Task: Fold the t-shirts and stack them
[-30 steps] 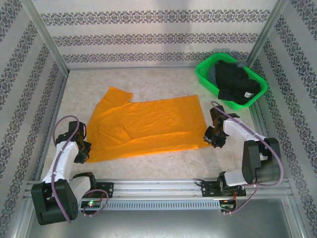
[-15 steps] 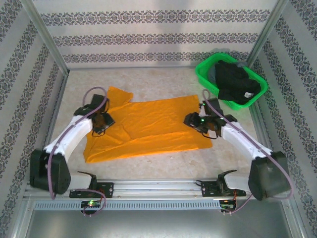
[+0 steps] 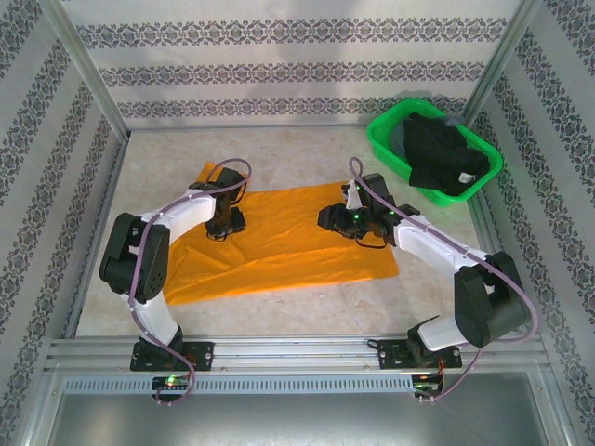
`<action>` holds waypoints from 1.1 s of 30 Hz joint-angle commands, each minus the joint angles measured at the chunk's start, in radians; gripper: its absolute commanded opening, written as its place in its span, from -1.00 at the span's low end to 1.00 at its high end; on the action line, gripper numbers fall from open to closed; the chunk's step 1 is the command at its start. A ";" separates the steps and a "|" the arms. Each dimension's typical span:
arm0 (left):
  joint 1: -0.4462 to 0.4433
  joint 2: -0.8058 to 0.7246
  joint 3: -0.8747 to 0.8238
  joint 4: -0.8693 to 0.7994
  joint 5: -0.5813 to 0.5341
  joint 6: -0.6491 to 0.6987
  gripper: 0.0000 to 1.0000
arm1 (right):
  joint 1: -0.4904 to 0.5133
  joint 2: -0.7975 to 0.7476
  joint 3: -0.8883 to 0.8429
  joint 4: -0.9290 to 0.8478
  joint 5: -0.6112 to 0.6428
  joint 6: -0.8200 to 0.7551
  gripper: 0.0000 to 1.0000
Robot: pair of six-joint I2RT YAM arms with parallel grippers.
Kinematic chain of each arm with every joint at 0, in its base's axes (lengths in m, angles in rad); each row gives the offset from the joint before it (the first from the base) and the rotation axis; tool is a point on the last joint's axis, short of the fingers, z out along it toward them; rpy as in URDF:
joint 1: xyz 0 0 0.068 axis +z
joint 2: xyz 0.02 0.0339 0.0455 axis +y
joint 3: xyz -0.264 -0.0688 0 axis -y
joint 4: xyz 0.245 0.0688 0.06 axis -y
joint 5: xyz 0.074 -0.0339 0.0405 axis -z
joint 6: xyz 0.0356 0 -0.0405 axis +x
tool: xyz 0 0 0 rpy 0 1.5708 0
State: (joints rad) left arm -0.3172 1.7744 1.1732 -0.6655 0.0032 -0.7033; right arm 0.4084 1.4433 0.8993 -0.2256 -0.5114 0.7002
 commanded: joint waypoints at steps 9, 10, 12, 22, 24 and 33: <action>-0.016 0.080 0.049 -0.103 -0.074 0.074 -0.39 | -0.001 0.043 0.021 0.064 -0.006 0.040 -0.19; -0.017 0.081 0.046 -0.099 -0.067 0.078 -0.41 | 0.000 0.043 0.021 0.066 -0.004 0.042 -0.20; -0.017 0.090 0.045 -0.098 -0.055 0.076 -0.48 | -0.002 0.047 0.023 0.067 -0.003 0.045 -0.22; -0.044 -0.011 0.026 -0.072 -0.091 0.070 -0.96 | -0.003 0.033 0.022 0.050 0.011 0.041 -0.26; -0.055 -0.046 0.005 -0.048 -0.085 0.075 -0.98 | -0.004 0.031 0.019 0.049 0.005 0.042 -0.26; -0.069 -0.153 -0.115 0.054 -0.090 0.075 -0.94 | -0.013 0.037 0.020 0.038 -0.013 0.035 -0.27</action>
State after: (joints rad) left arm -0.3740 1.6424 1.0904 -0.6617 -0.0643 -0.6456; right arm 0.4076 1.4818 0.9009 -0.1822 -0.5140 0.7341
